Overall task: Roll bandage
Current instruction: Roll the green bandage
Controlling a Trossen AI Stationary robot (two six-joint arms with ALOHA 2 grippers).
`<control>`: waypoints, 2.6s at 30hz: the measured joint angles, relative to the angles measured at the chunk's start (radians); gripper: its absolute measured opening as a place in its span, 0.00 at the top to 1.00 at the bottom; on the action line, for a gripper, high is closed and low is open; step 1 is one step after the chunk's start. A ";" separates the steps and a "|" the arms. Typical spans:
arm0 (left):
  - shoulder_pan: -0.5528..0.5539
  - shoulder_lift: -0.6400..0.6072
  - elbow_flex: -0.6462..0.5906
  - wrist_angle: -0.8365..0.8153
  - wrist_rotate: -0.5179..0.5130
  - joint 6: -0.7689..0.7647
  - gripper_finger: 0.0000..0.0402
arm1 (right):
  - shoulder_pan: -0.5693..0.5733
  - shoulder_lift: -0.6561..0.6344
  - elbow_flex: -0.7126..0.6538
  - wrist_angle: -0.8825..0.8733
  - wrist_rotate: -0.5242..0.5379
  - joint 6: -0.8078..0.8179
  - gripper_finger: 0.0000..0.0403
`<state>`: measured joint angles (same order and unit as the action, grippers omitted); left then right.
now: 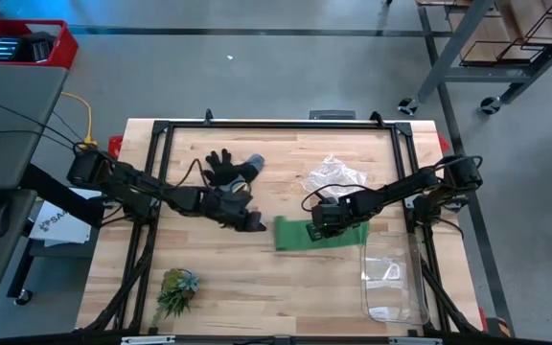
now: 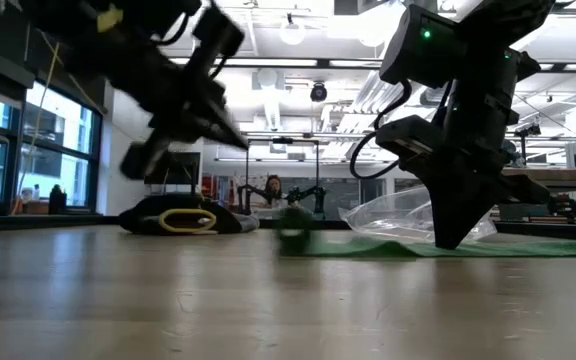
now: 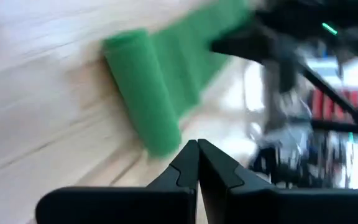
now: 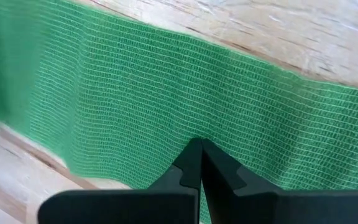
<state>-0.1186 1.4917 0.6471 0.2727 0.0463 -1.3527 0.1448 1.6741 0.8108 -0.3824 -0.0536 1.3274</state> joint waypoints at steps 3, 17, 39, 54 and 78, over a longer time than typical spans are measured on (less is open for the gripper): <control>0.016 -0.028 0.032 0.004 0.031 0.070 1.00 | 0.000 0.000 0.000 0.000 -0.002 -0.001 1.00; 0.022 -0.195 0.033 -0.320 -0.022 0.134 1.00 | 0.000 -0.020 -0.002 -0.024 0.006 0.000 1.00; 0.156 -0.178 0.033 -0.370 -0.016 0.179 1.00 | -0.009 -0.273 -0.001 -0.352 0.211 0.111 1.00; 0.154 0.274 0.454 -0.400 0.174 0.499 1.00 | -0.047 -0.347 -0.001 -0.574 0.122 0.019 1.00; 0.145 0.494 0.790 -0.515 0.101 1.019 1.00 | -0.047 -0.414 -0.217 -0.509 0.010 -0.026 1.00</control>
<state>0.0263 1.9853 1.4374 -0.2422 0.1476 -0.3338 0.0978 1.2601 0.5934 -0.8912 -0.0433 1.3018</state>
